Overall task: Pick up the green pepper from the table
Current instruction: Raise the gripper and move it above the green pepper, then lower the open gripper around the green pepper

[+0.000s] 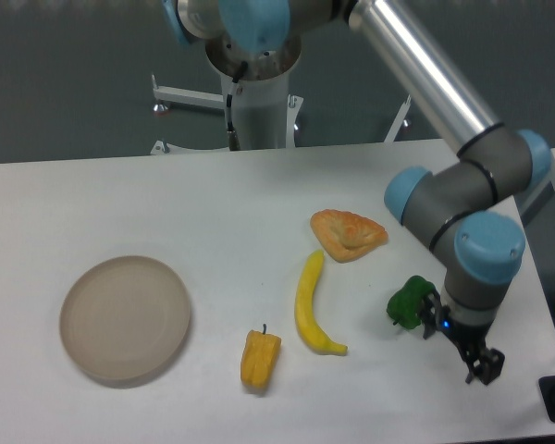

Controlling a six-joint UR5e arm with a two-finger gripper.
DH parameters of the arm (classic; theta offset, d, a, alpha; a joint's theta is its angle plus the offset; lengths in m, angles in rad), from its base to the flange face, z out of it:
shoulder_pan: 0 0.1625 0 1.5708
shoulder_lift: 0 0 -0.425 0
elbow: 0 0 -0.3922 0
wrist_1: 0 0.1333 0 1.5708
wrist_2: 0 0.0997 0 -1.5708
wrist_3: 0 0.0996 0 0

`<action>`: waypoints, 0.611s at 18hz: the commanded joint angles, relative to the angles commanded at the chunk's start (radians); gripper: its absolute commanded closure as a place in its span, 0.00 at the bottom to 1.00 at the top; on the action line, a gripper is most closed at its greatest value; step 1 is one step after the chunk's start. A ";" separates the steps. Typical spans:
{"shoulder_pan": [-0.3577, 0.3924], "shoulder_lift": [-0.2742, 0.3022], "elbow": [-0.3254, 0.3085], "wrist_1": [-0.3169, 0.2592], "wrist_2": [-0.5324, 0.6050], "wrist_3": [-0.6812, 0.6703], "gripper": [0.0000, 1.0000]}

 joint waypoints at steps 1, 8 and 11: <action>0.017 0.021 -0.034 -0.003 -0.018 -0.015 0.00; 0.078 0.101 -0.213 -0.002 -0.054 -0.140 0.00; 0.095 0.109 -0.240 0.000 -0.097 -0.181 0.00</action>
